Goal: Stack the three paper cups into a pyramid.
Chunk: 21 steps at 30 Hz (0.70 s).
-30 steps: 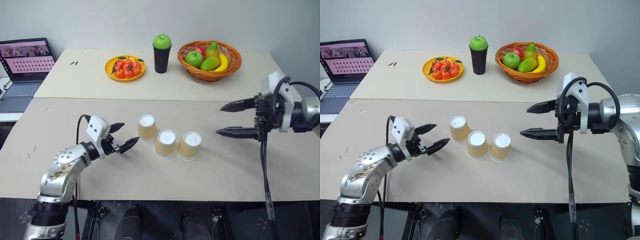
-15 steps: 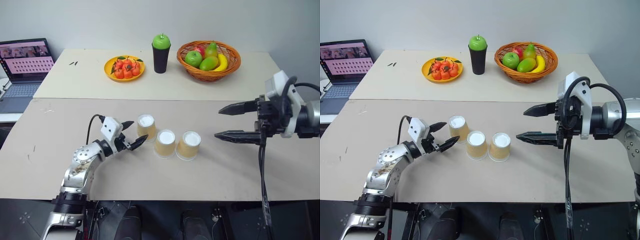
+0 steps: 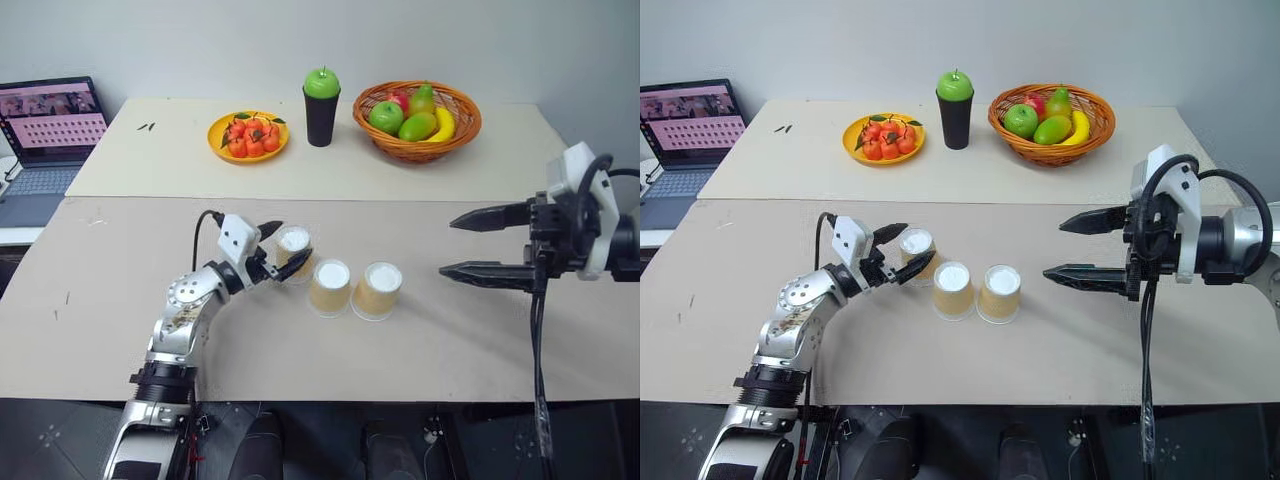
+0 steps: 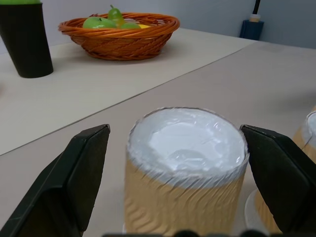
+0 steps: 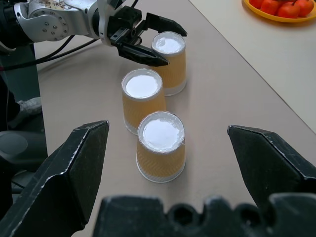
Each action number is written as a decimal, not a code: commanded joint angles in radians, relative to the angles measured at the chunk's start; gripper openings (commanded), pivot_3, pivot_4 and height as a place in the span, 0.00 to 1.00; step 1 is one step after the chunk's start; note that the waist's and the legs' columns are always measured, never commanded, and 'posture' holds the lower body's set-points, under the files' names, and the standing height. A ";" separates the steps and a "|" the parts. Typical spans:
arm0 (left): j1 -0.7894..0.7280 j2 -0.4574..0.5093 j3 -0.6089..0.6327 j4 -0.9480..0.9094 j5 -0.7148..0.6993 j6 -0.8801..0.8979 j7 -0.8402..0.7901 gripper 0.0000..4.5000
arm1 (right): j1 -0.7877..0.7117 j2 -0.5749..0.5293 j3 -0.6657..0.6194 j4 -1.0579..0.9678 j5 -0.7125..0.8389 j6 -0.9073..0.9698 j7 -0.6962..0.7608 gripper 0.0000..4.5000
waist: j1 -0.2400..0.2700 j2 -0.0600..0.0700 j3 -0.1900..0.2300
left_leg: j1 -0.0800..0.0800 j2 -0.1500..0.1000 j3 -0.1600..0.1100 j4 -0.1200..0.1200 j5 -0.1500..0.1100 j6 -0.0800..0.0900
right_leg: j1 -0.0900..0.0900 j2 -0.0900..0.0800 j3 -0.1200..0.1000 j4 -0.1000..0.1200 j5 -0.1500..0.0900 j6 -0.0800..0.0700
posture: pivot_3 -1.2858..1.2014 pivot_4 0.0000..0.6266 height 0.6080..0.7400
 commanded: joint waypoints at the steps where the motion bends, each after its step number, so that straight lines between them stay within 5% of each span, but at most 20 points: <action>1: -0.022 -0.005 0.001 -0.001 0.001 -0.022 0.000 1.00 | 0.000 -0.014 -0.043 -0.020 0.012 -0.022 -0.007 1.00 | 0.001 0.000 0.000 | 0.000 0.000 0.000 0.000 0.000 0.000 | 0.000 0.000 0.000 0.000 0.000 0.000 | 0.52 0.24 0.98; 7: -0.039 -0.012 -0.004 0.029 0.017 -0.034 0.008 0.61 | 0.001 -0.016 -0.041 -0.009 0.004 -0.033 -0.008 1.00 | 0.002 0.000 0.000 | 0.000 0.000 0.000 0.000 0.000 0.000 | 0.000 0.000 0.000 0.000 0.000 0.000 | 0.52 0.24 0.98; 17: -0.159 -0.017 0.028 0.003 -0.007 0.025 0.049 0.61 | 0.004 -0.007 -0.032 -0.003 -0.003 -0.049 -0.015 1.00 | 0.002 0.000 0.000 | 0.000 0.000 0.000 0.000 0.000 0.000 | 0.000 0.000 0.000 0.000 0.000 0.000 | 0.52 0.24 0.98; 21: -0.315 -0.010 0.034 -0.083 -0.133 0.206 0.004 0.61 | 0.018 0.001 -0.035 -0.014 0.005 -0.051 -0.026 1.00 | 0.005 0.000 0.000 | -0.001 0.000 -0.001 0.001 0.000 0.000 | 0.000 0.000 -0.001 0.000 0.000 0.001 | 0.52 0.24 0.98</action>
